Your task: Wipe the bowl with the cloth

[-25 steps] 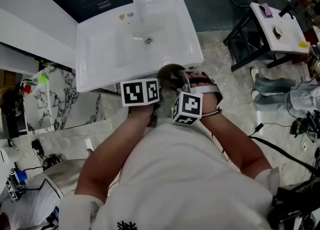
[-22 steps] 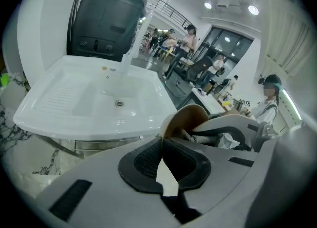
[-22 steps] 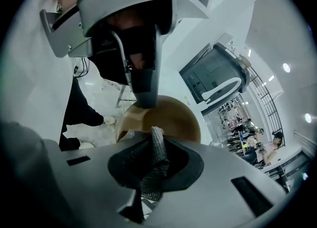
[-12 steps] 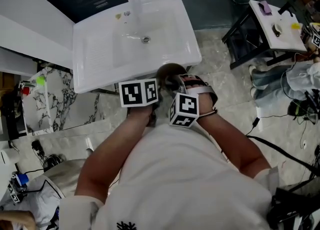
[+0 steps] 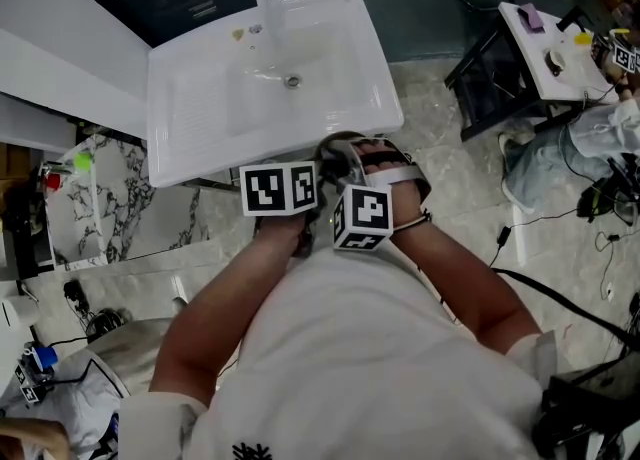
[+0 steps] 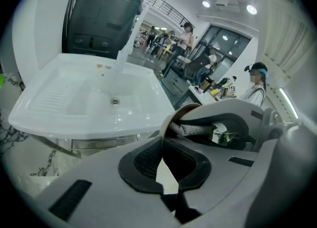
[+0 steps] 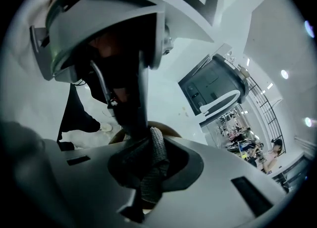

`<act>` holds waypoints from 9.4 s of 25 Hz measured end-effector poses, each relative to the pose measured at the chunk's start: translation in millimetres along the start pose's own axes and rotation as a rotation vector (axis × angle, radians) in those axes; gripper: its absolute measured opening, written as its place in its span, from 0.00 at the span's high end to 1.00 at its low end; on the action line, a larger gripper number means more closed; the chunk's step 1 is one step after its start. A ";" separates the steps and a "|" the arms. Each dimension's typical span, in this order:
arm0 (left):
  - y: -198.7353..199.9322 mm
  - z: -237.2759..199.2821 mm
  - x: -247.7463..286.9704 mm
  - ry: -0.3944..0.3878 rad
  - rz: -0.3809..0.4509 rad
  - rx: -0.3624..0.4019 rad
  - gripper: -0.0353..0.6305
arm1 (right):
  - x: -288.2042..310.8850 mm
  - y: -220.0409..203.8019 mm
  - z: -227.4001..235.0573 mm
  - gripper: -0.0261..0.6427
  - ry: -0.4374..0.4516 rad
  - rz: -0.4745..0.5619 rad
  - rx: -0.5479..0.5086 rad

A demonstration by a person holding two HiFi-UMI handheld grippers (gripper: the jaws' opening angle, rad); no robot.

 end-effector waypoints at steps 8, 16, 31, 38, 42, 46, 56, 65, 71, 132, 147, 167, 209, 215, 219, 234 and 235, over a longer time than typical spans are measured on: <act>-1.9 -1.3 4.0 0.008 -0.010 0.005 0.92 | -2.1 -18.5 7.4 0.91 -0.033 -0.087 -0.004; 2.3 -2.8 3.6 0.024 0.007 -0.005 0.92 | -0.4 -37.9 -10.3 0.91 0.048 -0.138 -0.003; 5.6 5.7 6.2 -0.020 0.030 -0.010 0.92 | -10.0 -19.2 -11.6 0.91 0.195 0.039 0.187; 4.3 7.8 6.6 -0.035 0.018 -0.002 0.92 | -17.8 -6.9 12.9 0.91 0.035 0.092 0.120; 2.8 7.1 5.5 -0.041 0.017 -0.002 0.92 | -23.1 -6.7 22.9 0.91 -0.044 0.091 0.083; 2.1 3.0 4.1 -0.047 0.026 -0.007 0.92 | -26.7 -13.6 31.4 0.91 -0.069 0.085 0.107; 5.5 -5.0 -6.3 -0.158 0.048 -0.023 0.92 | -61.2 -28.9 51.4 0.91 -0.070 0.218 0.265; 7.1 -5.0 -22.8 -0.441 0.060 0.038 0.92 | -101.8 -30.4 70.7 0.91 0.094 0.543 0.403; 4.3 4.3 -38.2 -0.624 0.052 0.134 0.92 | -124.4 -20.8 79.5 0.91 0.269 0.803 0.519; 5.7 31.3 -93.7 -1.099 0.173 0.233 0.92 | -172.8 -3.6 91.4 0.91 0.733 1.233 0.702; 4.2 40.8 -114.1 -1.186 0.201 0.268 0.92 | -129.4 5.1 87.9 0.91 0.670 1.082 0.819; 15.6 15.6 -124.8 -1.199 0.314 0.173 0.92 | -153.9 -1.5 53.9 0.91 0.830 1.146 0.744; 25.9 18.6 -114.0 -1.220 0.359 0.091 0.92 | -138.3 -9.7 34.8 0.91 0.840 1.028 0.711; 25.9 13.2 -110.5 -1.189 0.349 0.075 0.92 | -155.2 4.8 32.8 0.91 0.907 1.075 0.637; 22.2 9.0 -108.3 -1.167 0.325 0.078 0.92 | -169.9 13.9 37.4 0.91 0.928 1.120 0.599; -3.9 18.3 -96.8 -1.177 0.184 0.151 0.92 | -176.5 24.4 80.8 0.91 0.852 1.262 0.659; -5.0 19.4 -96.4 -1.181 0.179 0.157 0.92 | -173.4 24.7 83.3 0.91 0.847 1.260 0.668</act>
Point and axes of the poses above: the fingertips, and each gripper's own axes: x forward along the fingers, z to its right, y out of its top, the point moved 4 cm from there along -x, backward along the fingers, and after that the axes turned 6 degrees about -z, right-handed, at the moved point
